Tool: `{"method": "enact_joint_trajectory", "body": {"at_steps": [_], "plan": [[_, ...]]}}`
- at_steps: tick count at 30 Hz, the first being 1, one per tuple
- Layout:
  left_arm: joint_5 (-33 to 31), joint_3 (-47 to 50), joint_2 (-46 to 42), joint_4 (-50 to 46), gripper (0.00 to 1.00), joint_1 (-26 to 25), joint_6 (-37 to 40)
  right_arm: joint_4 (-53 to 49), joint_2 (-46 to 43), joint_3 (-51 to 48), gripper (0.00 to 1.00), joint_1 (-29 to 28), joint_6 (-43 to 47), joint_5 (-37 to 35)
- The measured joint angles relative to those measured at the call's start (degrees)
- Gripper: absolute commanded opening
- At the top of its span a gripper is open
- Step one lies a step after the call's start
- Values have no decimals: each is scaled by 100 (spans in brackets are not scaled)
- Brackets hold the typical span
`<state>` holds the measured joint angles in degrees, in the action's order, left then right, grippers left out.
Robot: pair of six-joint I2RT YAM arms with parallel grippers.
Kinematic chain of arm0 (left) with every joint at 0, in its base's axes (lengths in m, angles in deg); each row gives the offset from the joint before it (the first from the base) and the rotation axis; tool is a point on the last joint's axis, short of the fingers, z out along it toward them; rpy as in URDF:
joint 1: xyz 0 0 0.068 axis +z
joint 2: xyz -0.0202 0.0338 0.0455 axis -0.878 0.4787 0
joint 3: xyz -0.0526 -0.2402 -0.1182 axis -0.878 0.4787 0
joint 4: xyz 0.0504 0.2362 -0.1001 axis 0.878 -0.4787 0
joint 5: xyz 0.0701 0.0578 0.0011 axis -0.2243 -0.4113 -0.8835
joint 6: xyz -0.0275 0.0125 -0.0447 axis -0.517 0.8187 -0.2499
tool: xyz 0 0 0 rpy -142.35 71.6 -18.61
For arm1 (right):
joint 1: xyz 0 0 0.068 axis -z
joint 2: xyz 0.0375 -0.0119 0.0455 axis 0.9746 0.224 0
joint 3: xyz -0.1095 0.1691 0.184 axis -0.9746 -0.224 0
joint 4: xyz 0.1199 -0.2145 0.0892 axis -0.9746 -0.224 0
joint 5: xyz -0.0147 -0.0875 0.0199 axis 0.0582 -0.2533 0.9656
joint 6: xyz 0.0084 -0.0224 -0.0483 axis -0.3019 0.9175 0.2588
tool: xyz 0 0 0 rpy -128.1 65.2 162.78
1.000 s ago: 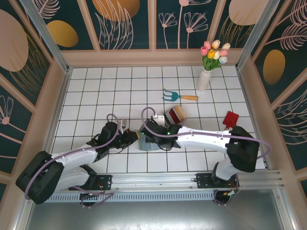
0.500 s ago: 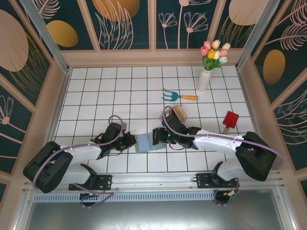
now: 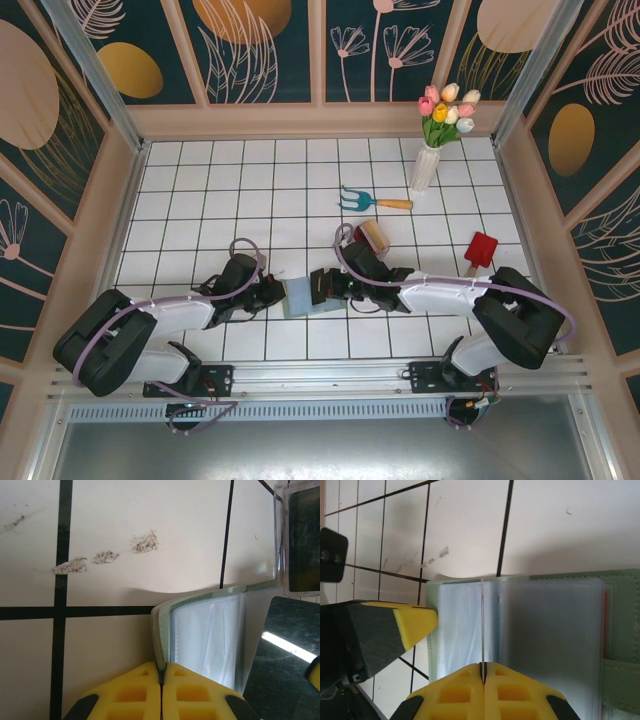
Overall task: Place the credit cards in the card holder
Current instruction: Insert the credit card into the card slot.
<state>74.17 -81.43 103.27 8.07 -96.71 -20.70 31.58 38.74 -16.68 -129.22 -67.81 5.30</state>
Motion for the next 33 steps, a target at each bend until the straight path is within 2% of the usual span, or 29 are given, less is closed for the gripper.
{"method": "enact_joint_trajectory", "body": {"at_steps": [14, 21, 26, 33], "plan": [[-2, 0, 59, 4, 8, 0, -2, 863, 162, -439, 0, 11, -61, 323], [0, 0, 61, 4, 9, 0, -2, 955, 133, -446, 0, 48, -103, 297], [0, 0, 26, 0, 13, 0, -4, 964, -50, -470, 0, 120, -160, 256], [-2, 0, -72, -48, 13, 0, -4, 1143, 249, -522, 0, 118, -260, 258]]}}
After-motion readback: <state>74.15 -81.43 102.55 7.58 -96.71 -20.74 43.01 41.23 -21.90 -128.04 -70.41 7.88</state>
